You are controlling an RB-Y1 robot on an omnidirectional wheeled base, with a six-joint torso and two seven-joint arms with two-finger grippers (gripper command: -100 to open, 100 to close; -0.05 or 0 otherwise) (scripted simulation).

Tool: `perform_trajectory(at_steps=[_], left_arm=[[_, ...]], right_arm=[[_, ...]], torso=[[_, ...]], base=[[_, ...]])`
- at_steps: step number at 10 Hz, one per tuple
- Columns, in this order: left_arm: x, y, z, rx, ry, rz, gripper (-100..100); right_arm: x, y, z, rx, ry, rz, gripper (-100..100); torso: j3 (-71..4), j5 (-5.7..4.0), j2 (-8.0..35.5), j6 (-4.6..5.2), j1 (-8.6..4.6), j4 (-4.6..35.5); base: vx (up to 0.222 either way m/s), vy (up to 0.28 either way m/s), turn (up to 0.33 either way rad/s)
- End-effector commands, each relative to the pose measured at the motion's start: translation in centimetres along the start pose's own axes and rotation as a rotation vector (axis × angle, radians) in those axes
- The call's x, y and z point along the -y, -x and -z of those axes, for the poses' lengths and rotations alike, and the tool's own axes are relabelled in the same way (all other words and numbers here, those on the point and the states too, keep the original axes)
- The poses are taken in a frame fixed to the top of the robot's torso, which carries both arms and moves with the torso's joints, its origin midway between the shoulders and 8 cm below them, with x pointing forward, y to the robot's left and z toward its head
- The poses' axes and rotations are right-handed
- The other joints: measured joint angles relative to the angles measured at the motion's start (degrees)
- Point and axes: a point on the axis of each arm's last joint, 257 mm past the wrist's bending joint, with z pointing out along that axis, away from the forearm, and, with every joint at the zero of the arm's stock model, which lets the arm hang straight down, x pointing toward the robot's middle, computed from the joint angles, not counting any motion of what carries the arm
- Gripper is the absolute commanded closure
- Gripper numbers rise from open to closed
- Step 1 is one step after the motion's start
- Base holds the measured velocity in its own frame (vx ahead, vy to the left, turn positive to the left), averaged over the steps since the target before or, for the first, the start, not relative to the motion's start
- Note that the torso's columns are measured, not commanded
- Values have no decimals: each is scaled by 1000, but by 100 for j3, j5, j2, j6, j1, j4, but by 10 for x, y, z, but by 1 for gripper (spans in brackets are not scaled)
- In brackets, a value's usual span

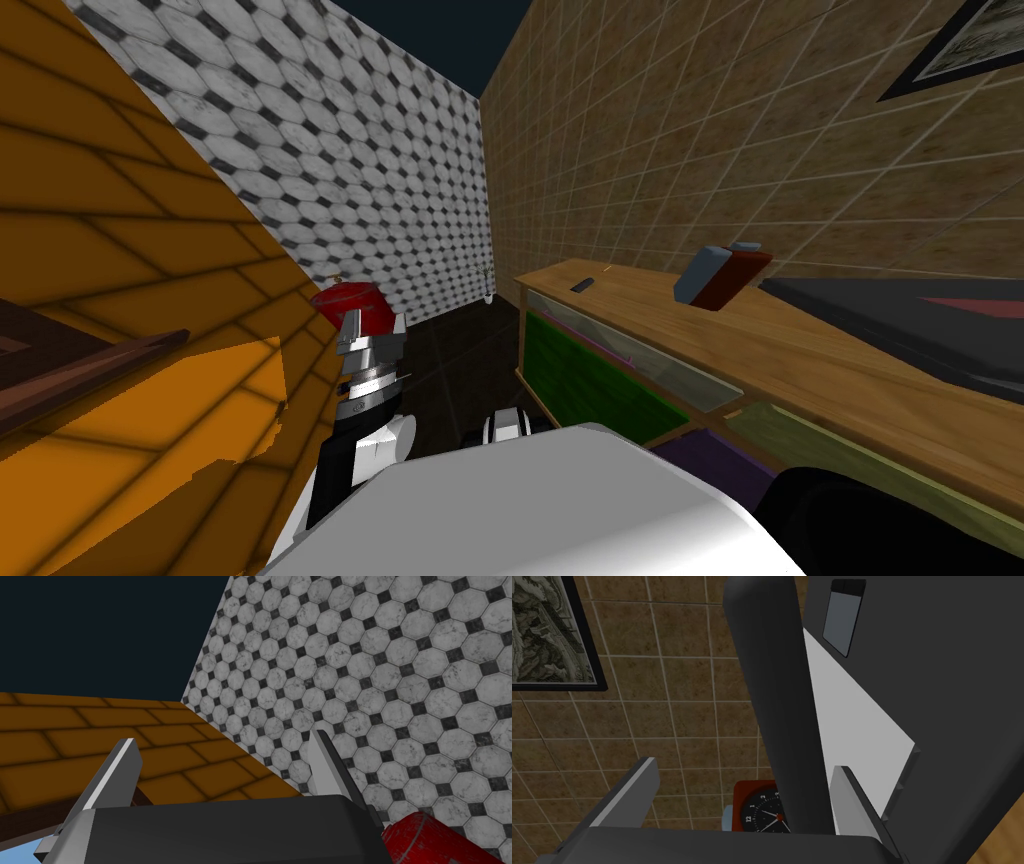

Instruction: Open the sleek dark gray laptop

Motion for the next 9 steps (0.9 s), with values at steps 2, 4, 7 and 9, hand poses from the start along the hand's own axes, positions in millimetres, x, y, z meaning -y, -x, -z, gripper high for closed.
perform_trajectory(at_steps=[2,4,7,9], left_arm=[[0,0,0,0,0,0,0],[0,0,0,0,0,0,0],[0,0,0,0,0,0,0],[0,0,0,0,0,0,0]], right_arm=[[28,4,8,3,-1,-2,-100],[22,2,5,2,3,-3,0],[19,2,5,2,10,-5,0],[17,2,5,3,16,-6,0]], torso=[[5,1,6,2,7,2],[14,-6,14,3,4,6],[11,-1,13,3,3,6],[14,-3,13,5,7,6]], base=[[6,-26,2],[1,-6,1],[0,0,0],[0,0,0]])
